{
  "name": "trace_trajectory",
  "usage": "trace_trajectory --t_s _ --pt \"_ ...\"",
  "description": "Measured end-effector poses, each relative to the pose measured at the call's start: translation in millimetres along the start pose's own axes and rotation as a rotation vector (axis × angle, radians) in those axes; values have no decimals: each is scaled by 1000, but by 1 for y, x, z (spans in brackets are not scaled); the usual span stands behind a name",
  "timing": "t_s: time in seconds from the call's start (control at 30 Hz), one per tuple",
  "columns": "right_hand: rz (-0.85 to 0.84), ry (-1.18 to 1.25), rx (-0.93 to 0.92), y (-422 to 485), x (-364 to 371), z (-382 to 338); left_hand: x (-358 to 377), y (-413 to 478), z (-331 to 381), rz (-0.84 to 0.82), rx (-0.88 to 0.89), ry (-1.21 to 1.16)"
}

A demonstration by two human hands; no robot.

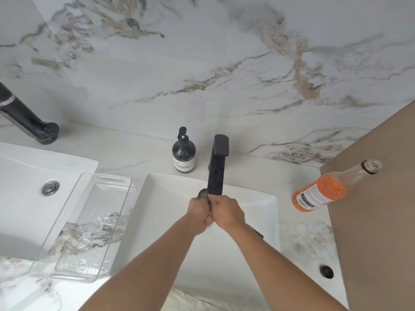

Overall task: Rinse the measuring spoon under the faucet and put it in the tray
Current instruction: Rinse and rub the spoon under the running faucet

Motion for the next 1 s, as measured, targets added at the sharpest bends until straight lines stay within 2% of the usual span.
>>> trace_trajectory --t_s 0.07,0.17,0.23,0.3,0.37,0.4,0.5,0.57,0.6,0.63,0.7,0.73,0.8,0.9,1.0 --pt "84 -247 -178 -1 -6 7 -5 -1 -5 -70 -8 96" --pt "130 -586 -521 10 -31 20 -23 -2 -1 -236 -58 456" --pt "101 -649 -586 17 -43 17 -24 3 6 -202 4 597" --pt "39 -638 -501 22 -45 15 -19 6 10 -97 96 649" --pt "-18 -563 -397 21 -42 14 -15 4 4 -77 77 517" --pt "8 -568 -396 19 -39 15 -14 3 -1 -87 39 404" --pt "385 -650 -458 9 -31 16 1 -5 -20 -38 -47 69" --pt "623 -463 -383 2 -21 21 18 -10 -25 45 -101 -160" --pt "674 -283 -283 -2 -15 26 26 -12 -25 61 -112 -236" --pt "635 -31 -141 -5 -8 31 31 -14 -25 53 -113 -272" --pt "316 573 148 -8 0 32 36 -16 -22 14 -95 -250" --pt "141 811 228 -9 2 30 35 -16 -21 3 -87 -204" --pt "8 1084 222 -6 2 31 28 -15 -18 -5 -59 -70" --pt "-37 1143 93 -1 -4 23 13 -10 -14 20 8 100" --pt "-43 857 49 10 -12 16 4 -8 -14 -37 -36 191"
Point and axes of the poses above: each hand's wrist, its own y-axis towards the middle knuckle, its own x-axis out of the palm, z = x × y, the point moved 1 cm from there along y, towards the middle knuckle, and after that the axes turned 2 degrees about -z, right-handed, at the moved point
